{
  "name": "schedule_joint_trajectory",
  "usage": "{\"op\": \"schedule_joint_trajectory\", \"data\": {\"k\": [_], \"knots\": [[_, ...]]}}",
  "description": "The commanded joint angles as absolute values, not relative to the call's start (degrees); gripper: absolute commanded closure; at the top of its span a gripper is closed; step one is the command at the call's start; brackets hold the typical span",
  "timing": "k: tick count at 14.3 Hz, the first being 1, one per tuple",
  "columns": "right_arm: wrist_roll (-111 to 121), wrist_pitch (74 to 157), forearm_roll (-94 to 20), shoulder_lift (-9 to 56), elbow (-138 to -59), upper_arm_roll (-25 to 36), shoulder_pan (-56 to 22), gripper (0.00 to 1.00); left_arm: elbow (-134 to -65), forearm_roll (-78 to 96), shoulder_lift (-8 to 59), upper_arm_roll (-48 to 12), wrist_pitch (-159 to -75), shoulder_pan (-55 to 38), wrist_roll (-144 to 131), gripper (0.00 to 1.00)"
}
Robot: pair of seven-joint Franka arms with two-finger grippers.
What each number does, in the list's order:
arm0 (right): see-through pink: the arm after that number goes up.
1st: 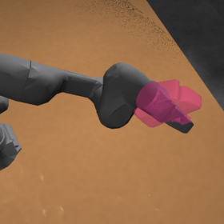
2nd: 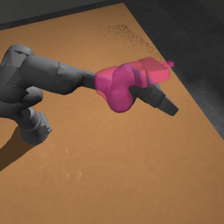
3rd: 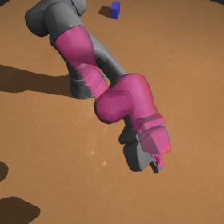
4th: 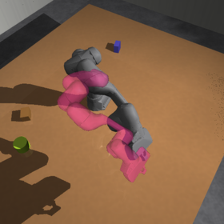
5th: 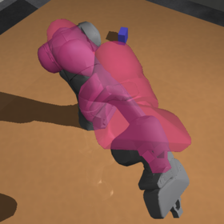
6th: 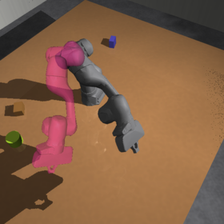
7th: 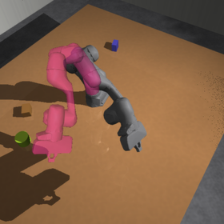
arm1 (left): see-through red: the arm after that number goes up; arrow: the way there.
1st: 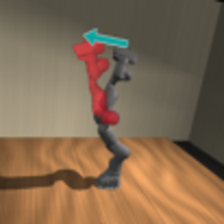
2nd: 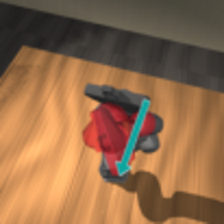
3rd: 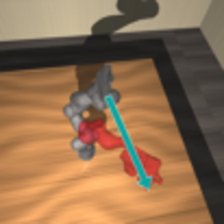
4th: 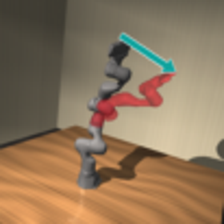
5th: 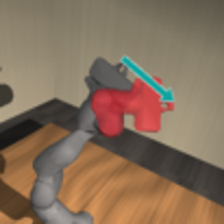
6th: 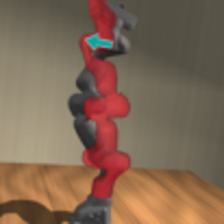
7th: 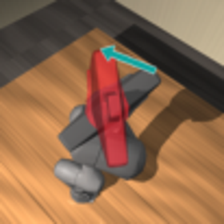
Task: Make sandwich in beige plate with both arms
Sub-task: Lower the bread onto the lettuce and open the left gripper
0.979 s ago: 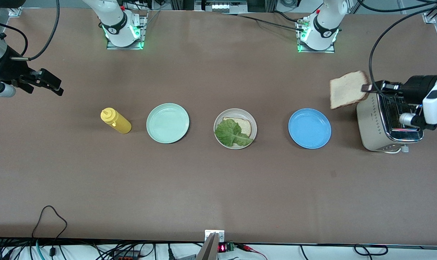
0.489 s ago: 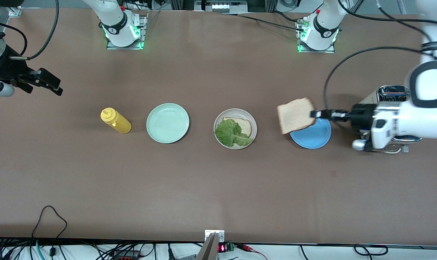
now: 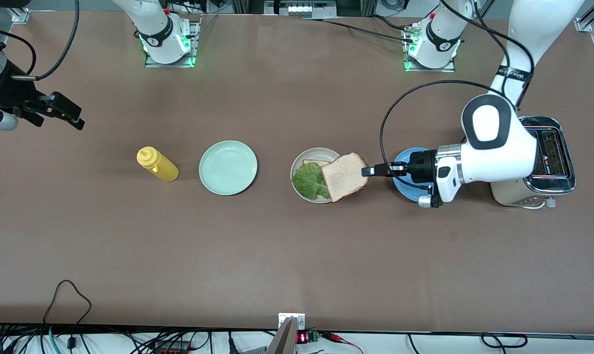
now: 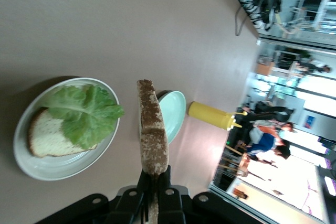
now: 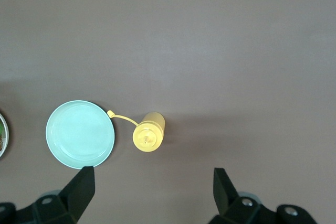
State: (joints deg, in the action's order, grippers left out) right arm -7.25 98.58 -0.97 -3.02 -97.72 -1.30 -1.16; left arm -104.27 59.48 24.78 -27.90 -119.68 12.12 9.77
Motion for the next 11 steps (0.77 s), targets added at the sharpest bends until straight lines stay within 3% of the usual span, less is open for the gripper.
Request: {"op": "schedule_joint_trajectory", "data": {"k": [1,11], "knots": [[-7.65,98.35,-0.44,-3.96,-97.73,-0.79,-1.76,0.00,-106.77,68.61,28.81,-28.56,-120.67,12.92,23.24,0.99],[-7.65,98.61,-0.44,-4.39,-97.73,-0.79,-1.76,0.00,-110.21,78.11,37.79,-28.48,-126.56,7.92,41.13,0.99]]}}
